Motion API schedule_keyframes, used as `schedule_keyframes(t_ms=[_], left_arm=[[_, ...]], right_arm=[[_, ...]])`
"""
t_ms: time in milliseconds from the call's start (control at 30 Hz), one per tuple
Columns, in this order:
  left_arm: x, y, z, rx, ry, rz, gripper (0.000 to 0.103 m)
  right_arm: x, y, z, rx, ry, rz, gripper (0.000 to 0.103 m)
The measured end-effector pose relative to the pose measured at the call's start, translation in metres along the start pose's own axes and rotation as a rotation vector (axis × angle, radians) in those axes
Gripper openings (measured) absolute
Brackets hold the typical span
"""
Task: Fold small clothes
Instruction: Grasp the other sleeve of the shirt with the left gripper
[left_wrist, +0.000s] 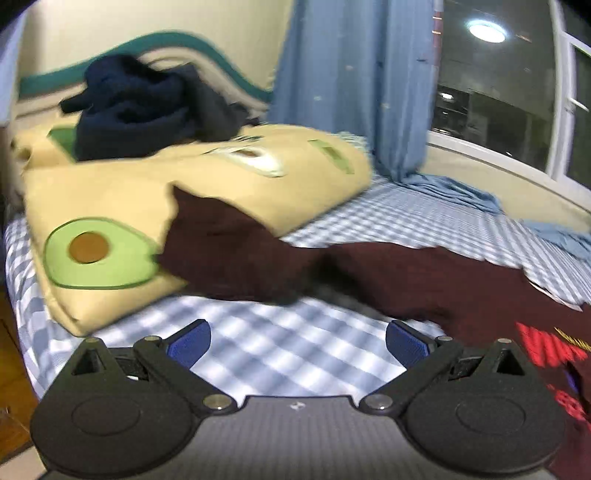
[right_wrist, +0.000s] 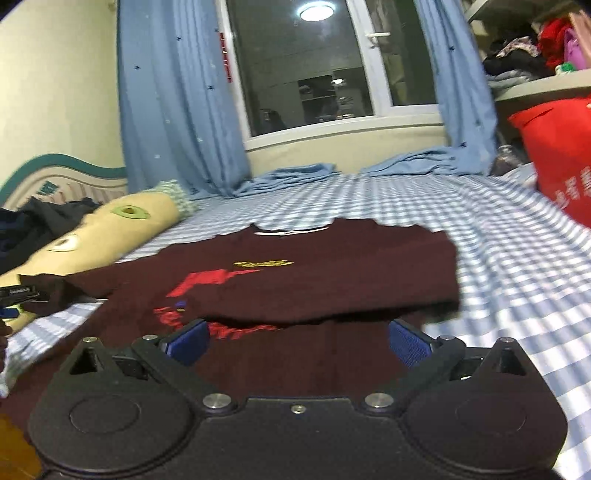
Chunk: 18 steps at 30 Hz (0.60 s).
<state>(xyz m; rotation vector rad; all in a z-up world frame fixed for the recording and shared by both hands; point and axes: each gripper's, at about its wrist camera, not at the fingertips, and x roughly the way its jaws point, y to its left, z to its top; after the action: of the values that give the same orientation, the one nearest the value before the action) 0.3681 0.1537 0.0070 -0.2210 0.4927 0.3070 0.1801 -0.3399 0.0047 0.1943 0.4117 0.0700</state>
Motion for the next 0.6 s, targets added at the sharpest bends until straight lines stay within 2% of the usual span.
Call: schedule_keyframes(t_ms=[133,200,267,333,433,533,600], left_arm=[[0.027,0.048,0.012,-0.078,-0.021,0.095,0.103],[0.039,0.065,0.011,-0.12,-0.013,0.054,0.102],[0.056,0.079,0.01,-0.204,0.04,0.021,0.102],[0.068,0.089,0.008,-0.296,0.04,0.005,0.102],[0.078,0.099,0.007,-0.392,0.015,0.012,0.102],[0.089,0.102,0.011,-0.435,-0.009,0.033,0.101],[0.094,0.104,0.013,-0.467,-0.024,0.061,0.095]], right_arm=[[0.01,0.017,-0.006,0.002,-0.005,0.029,0.102],[0.015,0.023,-0.009,0.001,-0.007,0.036,0.102],[0.022,0.027,-0.01,0.001,-0.003,0.032,0.102],[0.026,0.03,-0.012,-0.004,-0.006,0.031,0.102],[0.035,0.031,-0.016,-0.012,0.017,0.014,0.103],[0.04,0.028,-0.022,-0.01,0.033,-0.003,0.103],[0.044,0.026,-0.026,0.001,0.045,-0.017,0.103]])
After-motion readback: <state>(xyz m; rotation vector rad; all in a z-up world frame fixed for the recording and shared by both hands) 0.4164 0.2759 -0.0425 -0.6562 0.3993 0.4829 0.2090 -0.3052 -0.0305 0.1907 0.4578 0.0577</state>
